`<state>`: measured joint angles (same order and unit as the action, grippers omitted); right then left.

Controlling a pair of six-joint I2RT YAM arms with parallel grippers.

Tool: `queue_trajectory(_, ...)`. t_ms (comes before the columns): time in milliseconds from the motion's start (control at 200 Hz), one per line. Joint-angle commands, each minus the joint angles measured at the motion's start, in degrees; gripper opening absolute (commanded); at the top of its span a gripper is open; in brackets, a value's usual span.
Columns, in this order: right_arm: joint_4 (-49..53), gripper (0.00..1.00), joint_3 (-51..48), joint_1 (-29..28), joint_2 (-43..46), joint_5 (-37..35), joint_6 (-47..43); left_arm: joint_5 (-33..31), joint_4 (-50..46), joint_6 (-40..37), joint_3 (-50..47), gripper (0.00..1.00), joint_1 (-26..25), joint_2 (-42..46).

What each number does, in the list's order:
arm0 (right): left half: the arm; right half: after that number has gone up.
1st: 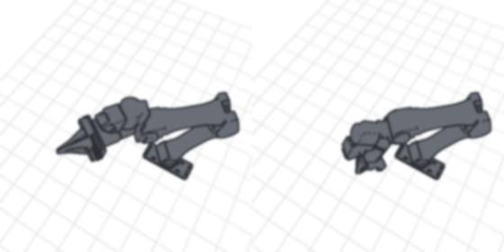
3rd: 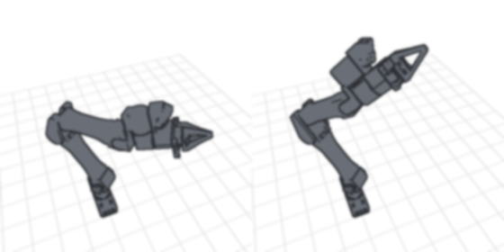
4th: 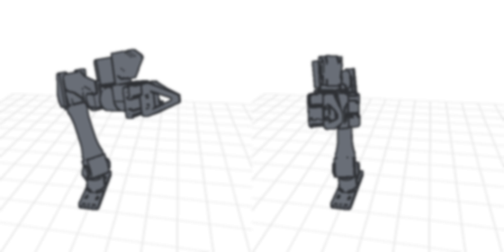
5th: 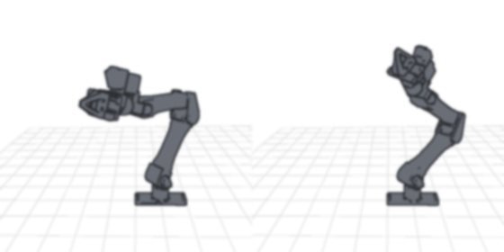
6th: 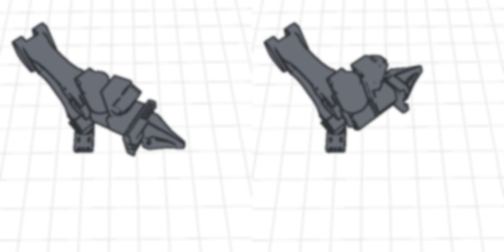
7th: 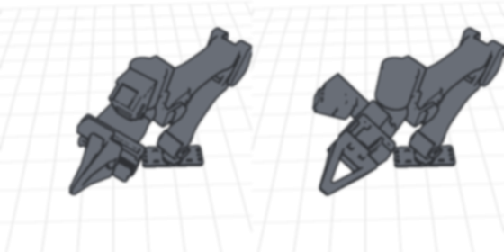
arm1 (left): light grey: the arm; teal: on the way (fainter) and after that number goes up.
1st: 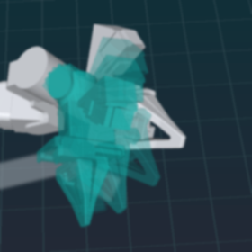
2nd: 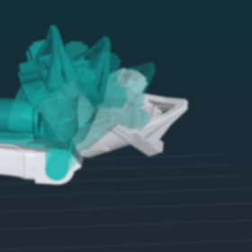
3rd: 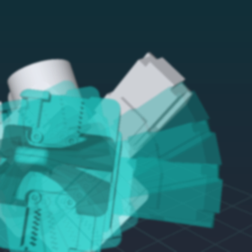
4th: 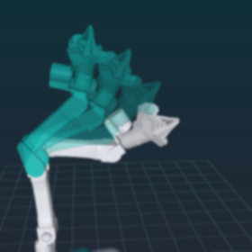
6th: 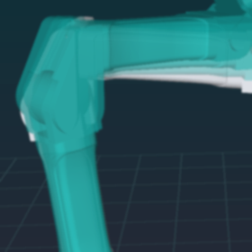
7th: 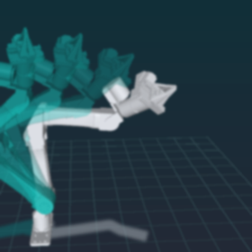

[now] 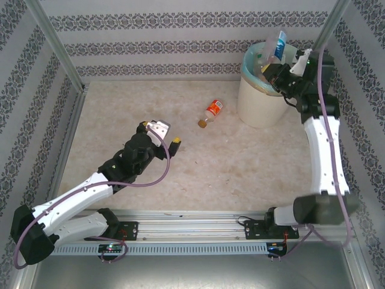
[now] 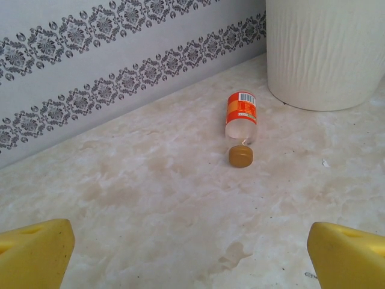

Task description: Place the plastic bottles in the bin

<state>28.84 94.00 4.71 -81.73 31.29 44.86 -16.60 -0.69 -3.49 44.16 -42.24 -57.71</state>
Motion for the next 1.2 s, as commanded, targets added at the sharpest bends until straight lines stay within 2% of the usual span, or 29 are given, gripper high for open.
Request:
queue_trajectory(0,-7.06,0.00,0.11,0.01,-2.23,6.15,10.99,-0.97,2.23,2.06,-1.26,1.00,0.66,1.63)
queue_trajectory(185,-5.80,0.02,3.45,0.70,-6.79,3.29,10.45,-1.17,2.27,1.67,-1.94,1.00,0.67,2.15)
queue_trajectory(415,-5.39,0.18,7.76,1.88,-13.43,6.32,12.49,-1.96,3.07,0.89,-2.51,1.00,0.67,2.45)
queue_trajectory(749,7.90,0.24,15.59,3.90,-19.64,2.40,1.07,-1.96,3.02,1.22,-3.52,1.00,0.67,2.74)
queue_trajectory(819,10.24,0.29,17.63,3.94,-20.06,1.80,-0.86,-2.12,2.98,1.27,-3.67,1.00,0.67,3.04)
queue_trajectory(869,12.18,0.37,19.36,3.93,-20.30,1.35,-2.30,-2.23,3.02,1.31,-3.74,1.00,0.67,3.13)
queue_trajectory(904,13.65,0.44,20.43,3.88,-20.39,0.69,-3.20,-2.21,2.97,1.38,-3.79,1.00,0.67,3.18)
queue_trajectory(964,16.82,0.48,22.66,3.95,-20.48,-0.69,-5.46,-2.21,2.86,1.64,-3.82,1.00,0.67,3.17)
queue_trajectory(1039,21.77,0.49,26.22,3.86,-20.57,-3.30,-9.15,-2.26,2.71,1.99,-3.87,1.00,0.67,3.22)
queue_trajectory(1194,31.29,0.49,33.61,2.49,-20.54,-13.39,-17.79,-2.38,2.64,2.32,-3.78,1.00,0.67,3.23)
